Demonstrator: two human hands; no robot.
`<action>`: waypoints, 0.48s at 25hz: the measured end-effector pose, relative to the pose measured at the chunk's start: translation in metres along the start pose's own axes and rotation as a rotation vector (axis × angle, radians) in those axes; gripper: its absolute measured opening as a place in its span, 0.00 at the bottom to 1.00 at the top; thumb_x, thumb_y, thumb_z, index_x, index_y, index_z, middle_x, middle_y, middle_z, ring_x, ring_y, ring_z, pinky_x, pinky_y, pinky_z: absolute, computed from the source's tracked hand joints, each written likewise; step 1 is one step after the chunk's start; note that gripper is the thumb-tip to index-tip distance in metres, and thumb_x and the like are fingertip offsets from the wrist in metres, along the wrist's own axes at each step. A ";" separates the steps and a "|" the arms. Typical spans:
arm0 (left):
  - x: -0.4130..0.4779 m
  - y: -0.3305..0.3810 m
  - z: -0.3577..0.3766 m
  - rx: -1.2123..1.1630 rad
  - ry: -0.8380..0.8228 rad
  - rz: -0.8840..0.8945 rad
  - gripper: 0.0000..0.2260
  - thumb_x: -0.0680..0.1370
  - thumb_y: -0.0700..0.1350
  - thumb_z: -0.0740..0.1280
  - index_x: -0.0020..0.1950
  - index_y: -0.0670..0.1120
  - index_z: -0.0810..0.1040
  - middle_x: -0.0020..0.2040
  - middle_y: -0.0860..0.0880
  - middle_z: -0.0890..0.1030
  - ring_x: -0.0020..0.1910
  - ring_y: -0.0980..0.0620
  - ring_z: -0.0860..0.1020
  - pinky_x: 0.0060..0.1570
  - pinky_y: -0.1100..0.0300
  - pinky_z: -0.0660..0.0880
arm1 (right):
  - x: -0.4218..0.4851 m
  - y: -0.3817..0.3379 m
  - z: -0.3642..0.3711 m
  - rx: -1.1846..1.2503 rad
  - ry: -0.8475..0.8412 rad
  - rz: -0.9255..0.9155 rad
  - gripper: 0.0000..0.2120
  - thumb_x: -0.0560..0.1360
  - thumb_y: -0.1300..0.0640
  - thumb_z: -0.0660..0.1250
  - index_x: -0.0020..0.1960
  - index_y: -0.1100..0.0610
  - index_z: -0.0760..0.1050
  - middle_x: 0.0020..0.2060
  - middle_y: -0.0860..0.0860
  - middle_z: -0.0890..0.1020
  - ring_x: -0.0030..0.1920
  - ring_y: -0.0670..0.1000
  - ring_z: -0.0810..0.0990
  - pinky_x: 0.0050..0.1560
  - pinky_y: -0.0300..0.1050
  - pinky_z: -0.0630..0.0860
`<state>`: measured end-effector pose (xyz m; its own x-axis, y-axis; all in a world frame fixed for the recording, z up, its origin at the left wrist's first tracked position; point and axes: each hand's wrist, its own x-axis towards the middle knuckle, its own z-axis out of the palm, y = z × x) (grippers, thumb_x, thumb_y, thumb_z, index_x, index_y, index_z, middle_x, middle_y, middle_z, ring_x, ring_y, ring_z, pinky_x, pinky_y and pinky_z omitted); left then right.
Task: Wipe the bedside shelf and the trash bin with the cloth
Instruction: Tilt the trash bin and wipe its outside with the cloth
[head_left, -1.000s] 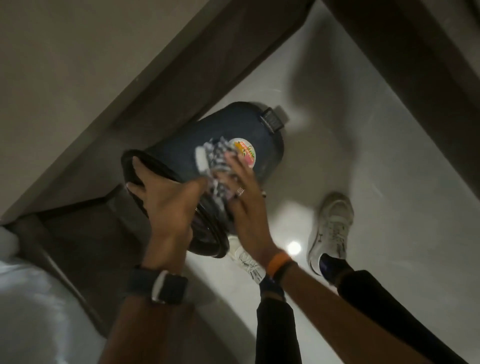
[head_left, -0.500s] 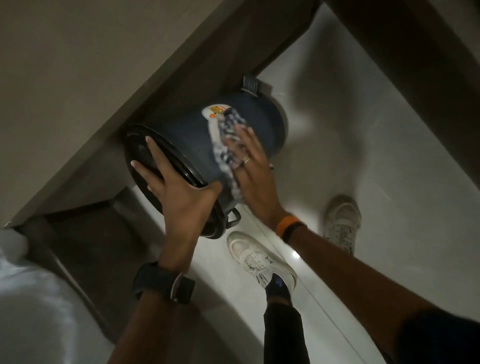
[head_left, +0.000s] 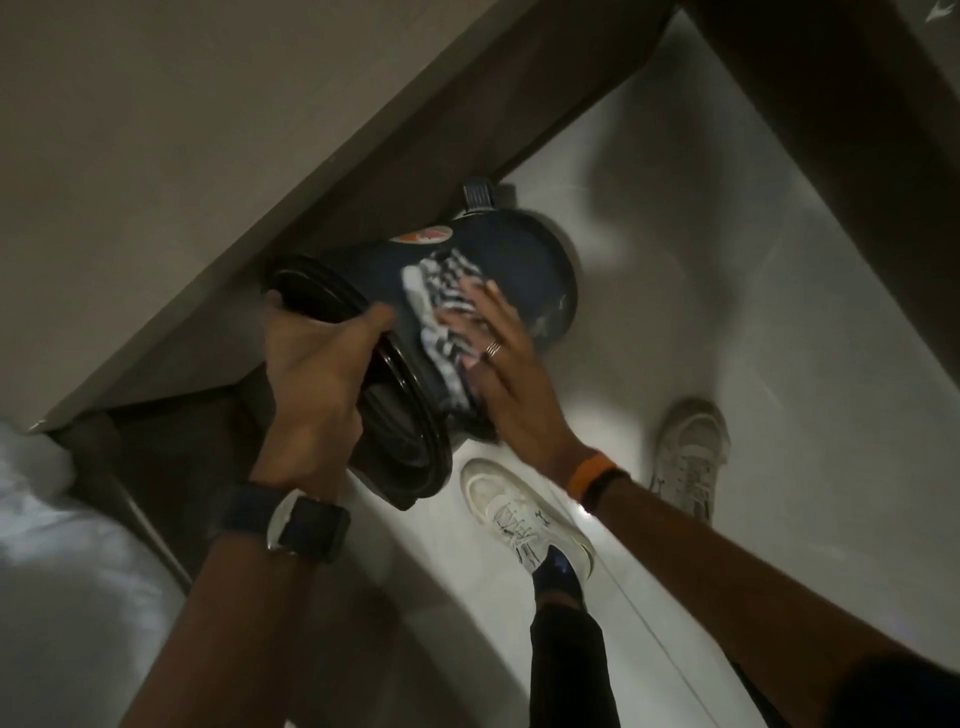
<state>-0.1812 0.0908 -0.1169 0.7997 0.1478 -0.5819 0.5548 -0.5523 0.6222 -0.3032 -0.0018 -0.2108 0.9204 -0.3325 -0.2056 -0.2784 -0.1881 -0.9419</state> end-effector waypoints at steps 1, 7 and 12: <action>0.000 0.000 -0.001 0.049 -0.010 0.024 0.46 0.67 0.47 0.83 0.80 0.47 0.64 0.68 0.41 0.79 0.62 0.41 0.82 0.61 0.39 0.81 | -0.007 -0.004 0.003 0.058 -0.028 -0.051 0.21 0.85 0.59 0.57 0.76 0.48 0.67 0.82 0.49 0.61 0.85 0.52 0.50 0.85 0.59 0.49; -0.041 -0.038 0.010 0.585 -0.296 0.301 0.70 0.59 0.55 0.86 0.81 0.64 0.34 0.82 0.48 0.26 0.83 0.38 0.33 0.79 0.30 0.49 | 0.076 0.065 -0.034 0.137 0.310 0.440 0.27 0.81 0.49 0.52 0.76 0.60 0.67 0.78 0.60 0.69 0.79 0.59 0.66 0.82 0.57 0.61; -0.036 -0.025 0.035 0.629 -0.268 0.270 0.73 0.58 0.52 0.87 0.81 0.61 0.32 0.80 0.43 0.23 0.80 0.33 0.29 0.79 0.30 0.40 | 0.007 0.006 -0.019 0.302 0.112 0.140 0.21 0.86 0.53 0.56 0.78 0.46 0.62 0.82 0.46 0.58 0.85 0.52 0.52 0.84 0.59 0.55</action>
<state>-0.2320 0.0705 -0.1299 0.7616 -0.2213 -0.6091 0.0453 -0.9194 0.3907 -0.3040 -0.0229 -0.2133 0.8387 -0.4380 -0.3235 -0.2905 0.1426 -0.9462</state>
